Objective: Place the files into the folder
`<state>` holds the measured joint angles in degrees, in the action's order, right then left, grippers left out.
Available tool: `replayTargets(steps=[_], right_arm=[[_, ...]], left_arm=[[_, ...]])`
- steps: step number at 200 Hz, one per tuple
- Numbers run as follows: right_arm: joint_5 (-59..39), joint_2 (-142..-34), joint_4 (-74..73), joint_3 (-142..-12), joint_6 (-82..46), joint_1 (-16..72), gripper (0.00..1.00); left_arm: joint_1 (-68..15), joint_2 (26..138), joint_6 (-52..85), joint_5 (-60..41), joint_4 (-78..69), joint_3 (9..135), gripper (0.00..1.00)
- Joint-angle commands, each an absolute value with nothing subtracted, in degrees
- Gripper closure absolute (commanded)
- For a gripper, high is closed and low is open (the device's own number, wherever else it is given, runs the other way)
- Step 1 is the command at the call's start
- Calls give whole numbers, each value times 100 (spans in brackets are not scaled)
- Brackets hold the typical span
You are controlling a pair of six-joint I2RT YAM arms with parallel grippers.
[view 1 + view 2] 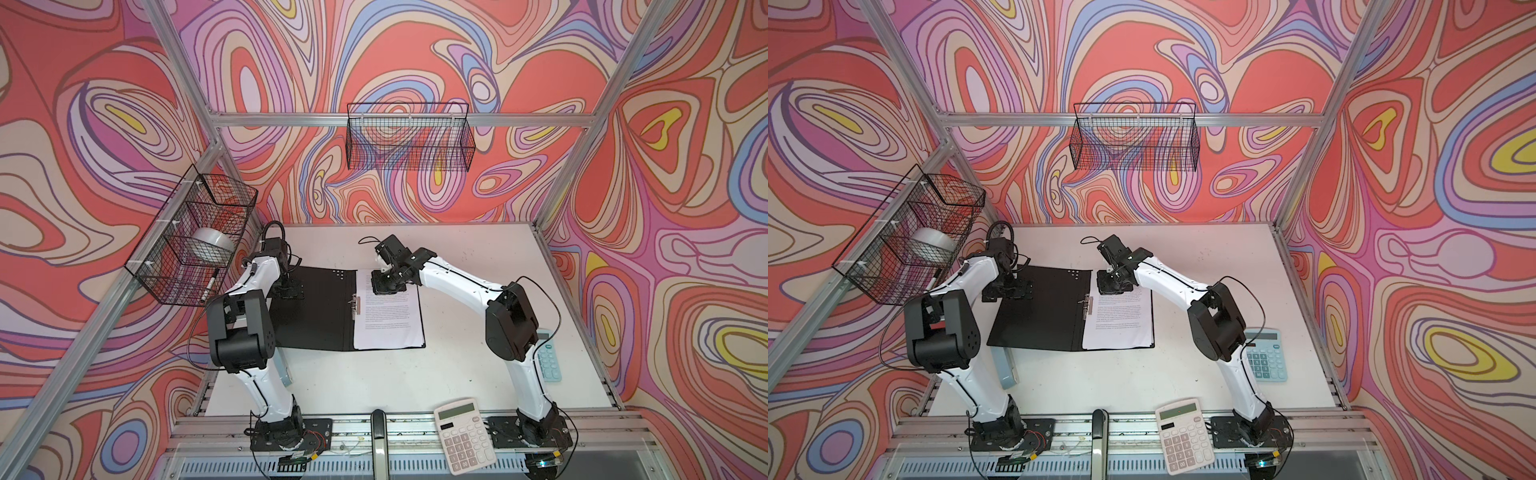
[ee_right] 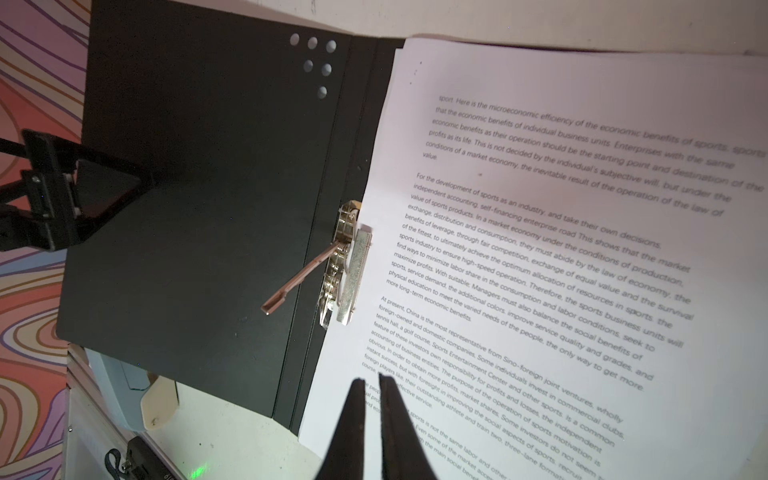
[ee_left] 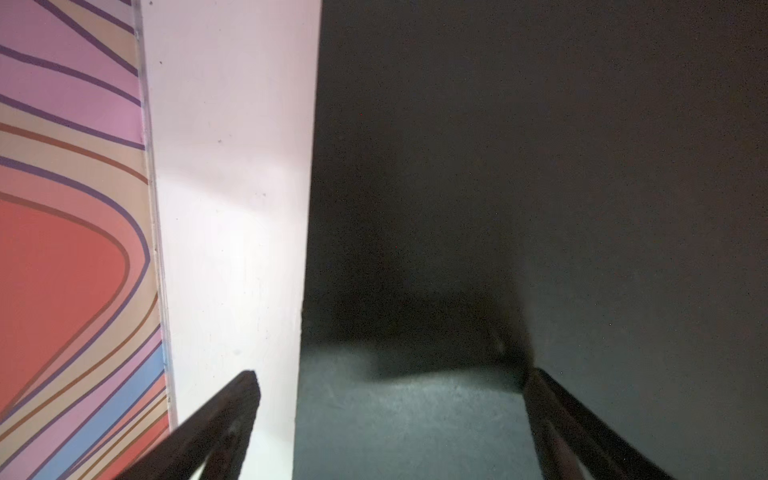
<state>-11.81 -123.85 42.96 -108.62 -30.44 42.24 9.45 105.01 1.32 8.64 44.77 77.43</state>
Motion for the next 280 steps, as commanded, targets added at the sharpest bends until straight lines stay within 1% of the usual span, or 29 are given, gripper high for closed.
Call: replayTargets(steps=[1,76,111,134,199,235,280], right_arm=[[-1062,-12118,4363,-10820,-2927,4228,90],[-1007,-12208,4360,-10833,-2857,4228,90],[-827,-12177,4413,-10782,-2838,4219,90],[-661,-12142,4480,-10746,-2860,4211,90],[-421,-11789,4697,-10548,-2922,4128,90],[-363,-11659,4842,-10530,-2952,4122,89],[-581,-11860,5141,-10740,-2996,4113,88]], left_arm=[[970,10686,321,571,4870,7935,0],[971,10532,472,-584,5432,8041,1],[966,10366,637,-1863,5629,8008,4],[906,10429,676,-2410,5695,7918,5],[456,10672,675,-2577,5458,7880,5],[207,10934,721,-2390,5436,7979,5],[198,11361,747,-1963,5618,8224,5]])
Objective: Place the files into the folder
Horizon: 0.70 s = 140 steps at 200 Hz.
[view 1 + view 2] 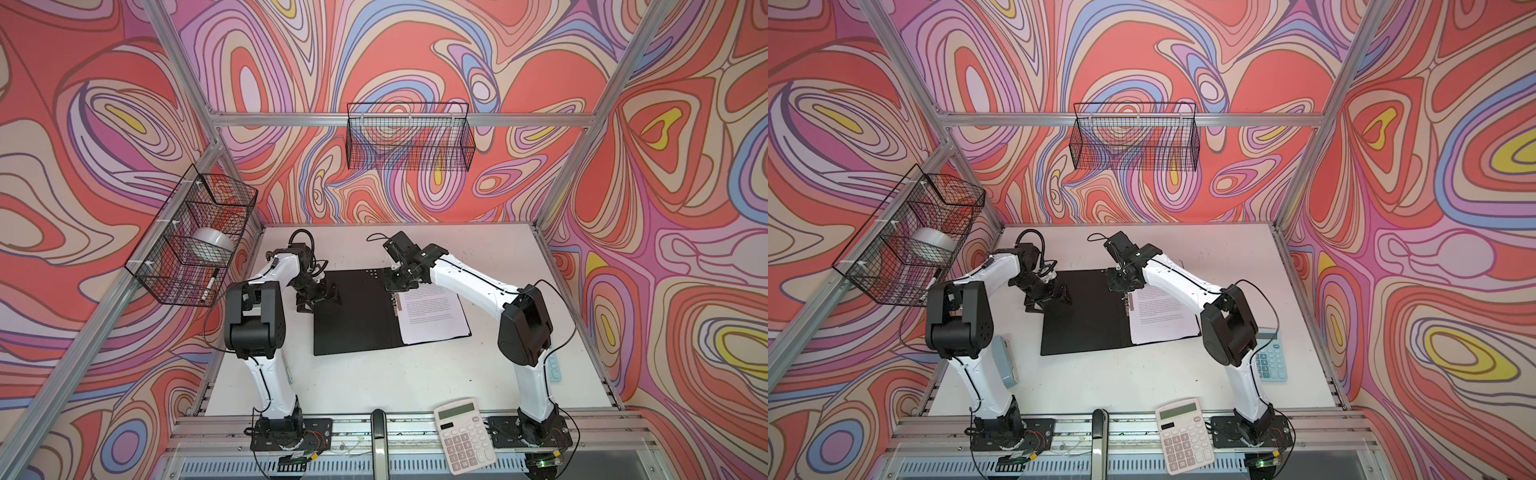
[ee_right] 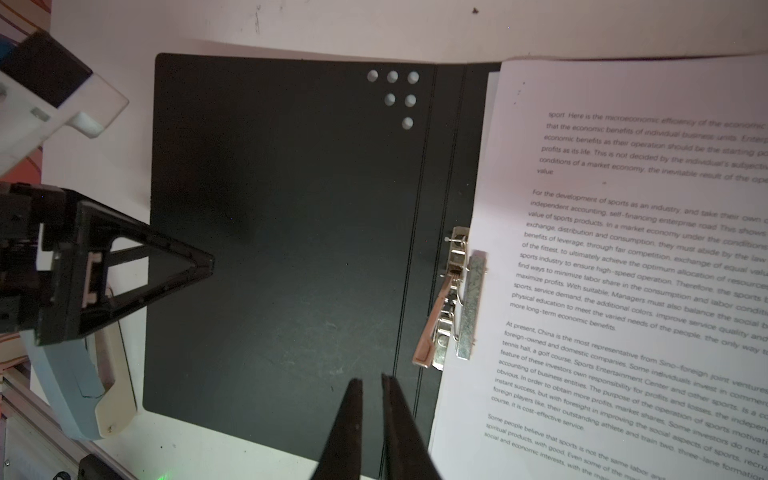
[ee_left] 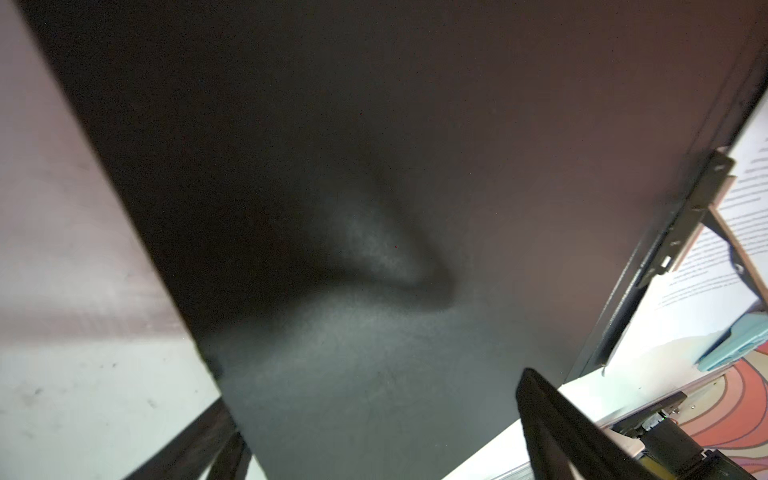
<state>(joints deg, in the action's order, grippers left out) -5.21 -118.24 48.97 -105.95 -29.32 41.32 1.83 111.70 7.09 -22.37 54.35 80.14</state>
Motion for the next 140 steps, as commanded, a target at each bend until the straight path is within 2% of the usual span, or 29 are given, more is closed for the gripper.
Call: replayTargets(steps=[1,29,78,140], right_arm=[[-580,-11862,5146,-10740,-2992,4113,88],[-686,-12055,5385,-10886,-2963,4113,88],[-670,-12396,5679,-11348,-2848,4113,87],[-527,-12874,6496,-11988,-2647,4113,88]], left_arm=[[196,11362,743,-1953,5613,8225,4],[193,11385,671,-1737,5721,8327,0],[170,10858,429,-1301,5796,8512,0],[-421,11101,-14,-1276,5766,9134,1]])
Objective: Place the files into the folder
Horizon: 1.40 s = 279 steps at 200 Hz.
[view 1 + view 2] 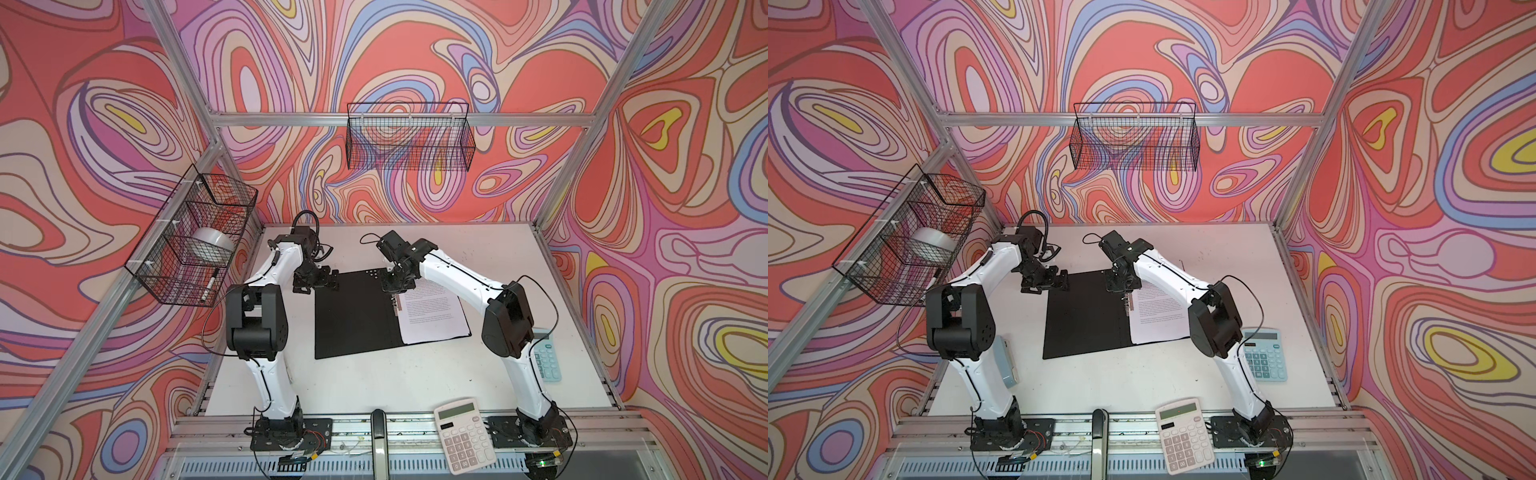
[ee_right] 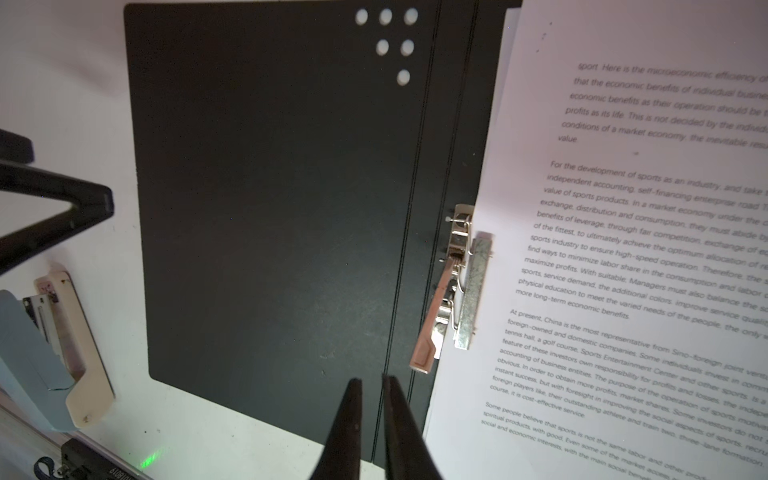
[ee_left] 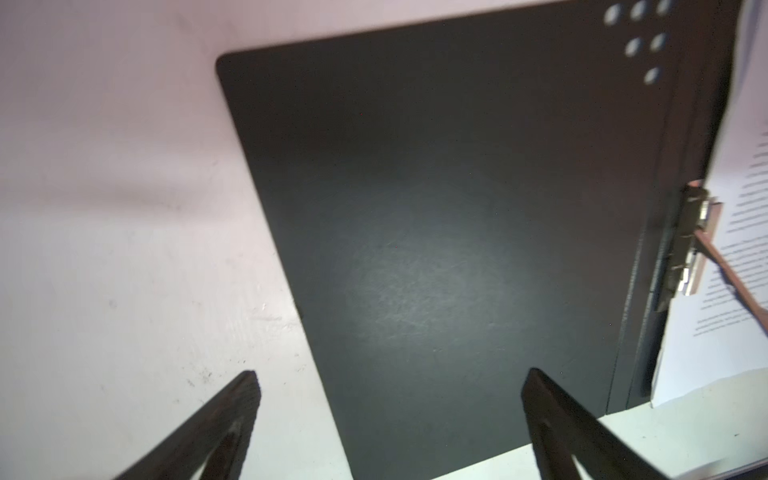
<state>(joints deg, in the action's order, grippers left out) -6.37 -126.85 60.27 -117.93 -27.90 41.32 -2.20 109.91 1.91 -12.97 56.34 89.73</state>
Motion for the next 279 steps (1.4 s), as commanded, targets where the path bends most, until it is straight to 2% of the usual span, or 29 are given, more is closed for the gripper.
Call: replayTargets(steps=[1,28,74,99,146,183,279], right_arm=[[-523,-12875,6504,-11992,-2646,4113,88],[-509,-12972,6697,-12086,-2549,4113,89],[-425,-13240,6979,-12428,-2395,4113,89],[-338,-13309,7058,-12694,-2354,4113,90],[-407,-13595,7332,-13169,-2261,4087,90],[-390,-13694,7460,-13184,-2205,4083,91],[-406,-13892,7734,-13278,-2072,4078,92]], left_arm=[[-435,11109,-11,-1267,5762,9146,1],[-786,11474,-91,-878,5726,9461,0],[-937,11822,70,-1063,5615,9714,1],[-958,11907,67,-1267,5543,9743,2],[-1046,12127,59,-863,5460,9747,2],[-1055,12325,-26,-589,5484,9775,2],[-1055,12419,-70,-643,5414,9738,2]])
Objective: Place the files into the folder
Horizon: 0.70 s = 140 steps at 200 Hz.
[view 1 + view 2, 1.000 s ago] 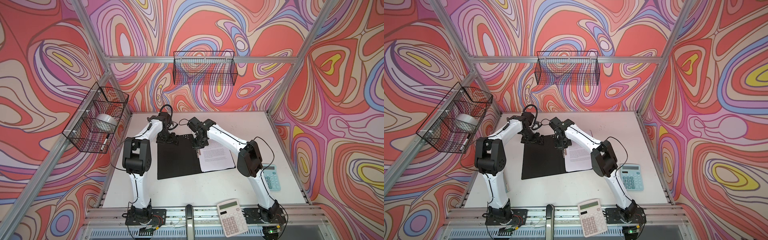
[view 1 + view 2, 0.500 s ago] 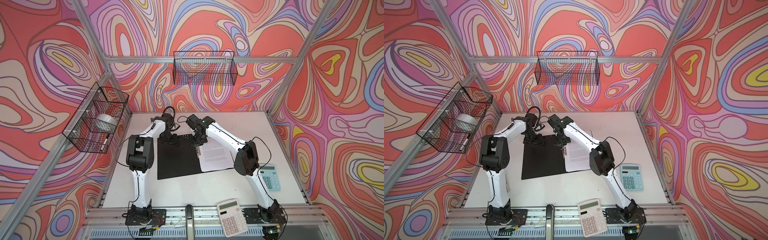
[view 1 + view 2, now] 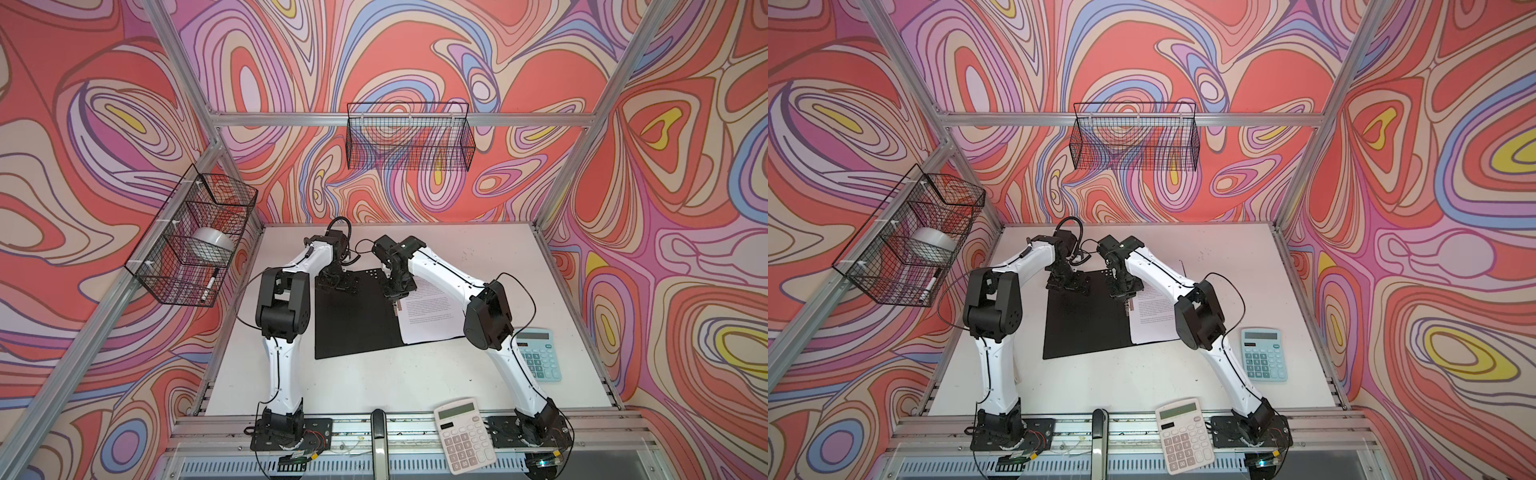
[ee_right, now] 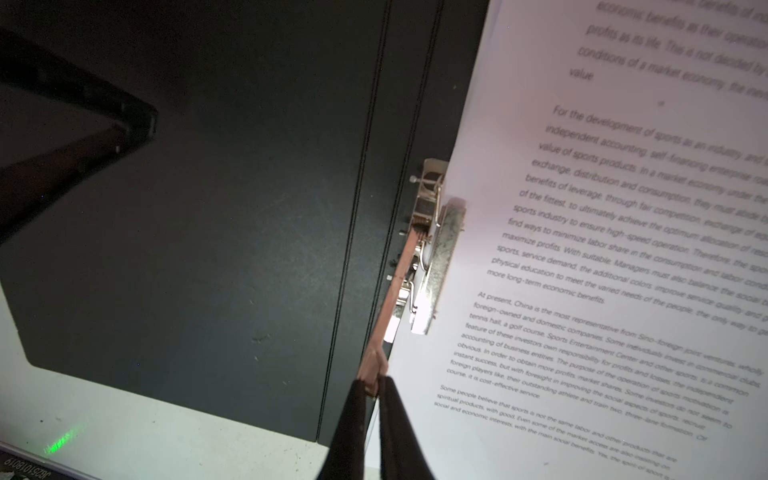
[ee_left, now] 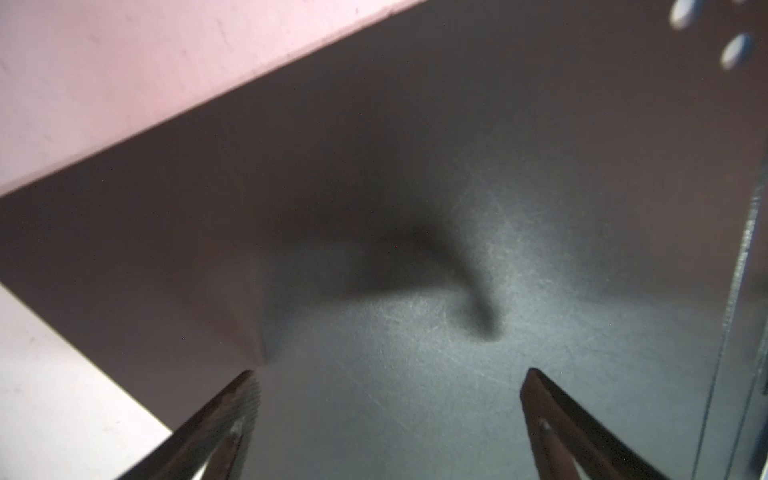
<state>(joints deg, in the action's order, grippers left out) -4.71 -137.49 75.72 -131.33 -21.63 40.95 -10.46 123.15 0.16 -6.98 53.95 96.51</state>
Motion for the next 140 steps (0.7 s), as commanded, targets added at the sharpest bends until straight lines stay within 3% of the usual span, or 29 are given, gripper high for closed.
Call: replayTargets(steps=[1,140], right_arm=[[-405,-13889,7738,-13275,-2065,4078,92],[-273,-14202,8151,-13479,-1944,4047,93]], left_arm=[[-1055,12419,-70,-642,5414,9734,2],[-1055,12458,-179,-645,5406,9739,2]])
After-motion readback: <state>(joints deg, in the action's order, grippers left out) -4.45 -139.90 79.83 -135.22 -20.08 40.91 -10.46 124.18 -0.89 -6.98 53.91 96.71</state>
